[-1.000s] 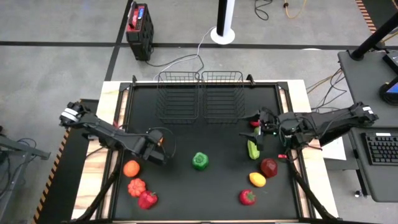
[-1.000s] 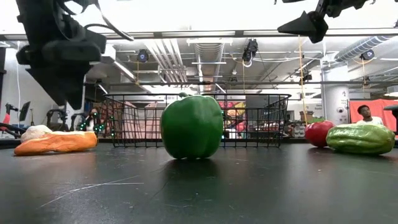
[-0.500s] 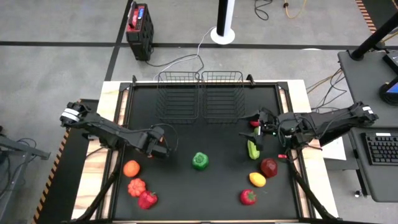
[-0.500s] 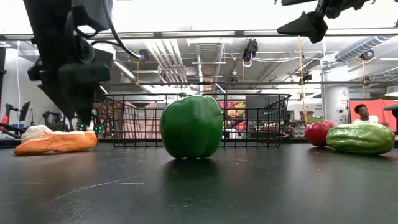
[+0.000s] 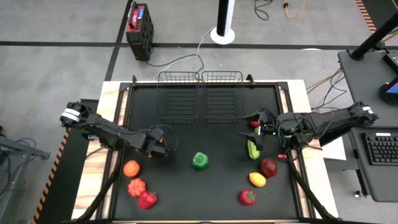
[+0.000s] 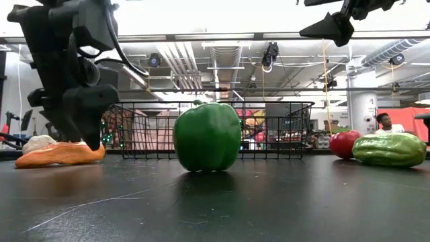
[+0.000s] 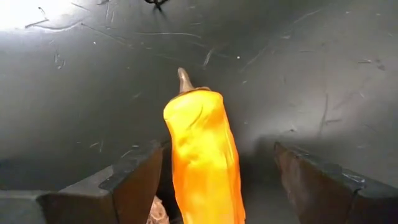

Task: Sort produce into baskets
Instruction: Put the yellow chili pepper into the left wire basket

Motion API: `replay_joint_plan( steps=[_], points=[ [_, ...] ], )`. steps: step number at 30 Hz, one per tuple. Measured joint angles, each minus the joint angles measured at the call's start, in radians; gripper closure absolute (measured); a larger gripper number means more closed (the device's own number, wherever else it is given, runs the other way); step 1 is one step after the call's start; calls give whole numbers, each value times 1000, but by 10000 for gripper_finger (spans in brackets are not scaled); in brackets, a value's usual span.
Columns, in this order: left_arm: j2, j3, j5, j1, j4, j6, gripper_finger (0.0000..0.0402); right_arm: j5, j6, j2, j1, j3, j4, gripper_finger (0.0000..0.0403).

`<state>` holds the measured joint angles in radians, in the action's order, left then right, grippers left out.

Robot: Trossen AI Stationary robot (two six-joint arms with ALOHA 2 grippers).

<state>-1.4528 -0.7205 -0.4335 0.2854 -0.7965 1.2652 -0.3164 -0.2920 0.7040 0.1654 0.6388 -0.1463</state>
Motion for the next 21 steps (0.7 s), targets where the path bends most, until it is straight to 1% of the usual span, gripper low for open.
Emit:
replay_joint_plan(
  steps=[4, 8, 12, 16, 21],
  points=[
    [0, 31, 0, -2, 60, 0, 113, 0, 0, 0, 0, 0, 0, 44],
    [0, 39, 0, -2, 79, 0, 125, 0, 3, 0, 0, 0, 0, 44],
    [-9, 49, -1, -5, 80, 0, 144, 0, 4, 0, 0, 0, 0, 44],
    [-51, 48, -1, -6, 83, 0, 168, 0, 4, 0, 0, 0, 0, 44],
    [-111, 11, 5, -5, 79, -17, 203, 0, 4, 0, 0, 0, -1, 44]
  ],
)
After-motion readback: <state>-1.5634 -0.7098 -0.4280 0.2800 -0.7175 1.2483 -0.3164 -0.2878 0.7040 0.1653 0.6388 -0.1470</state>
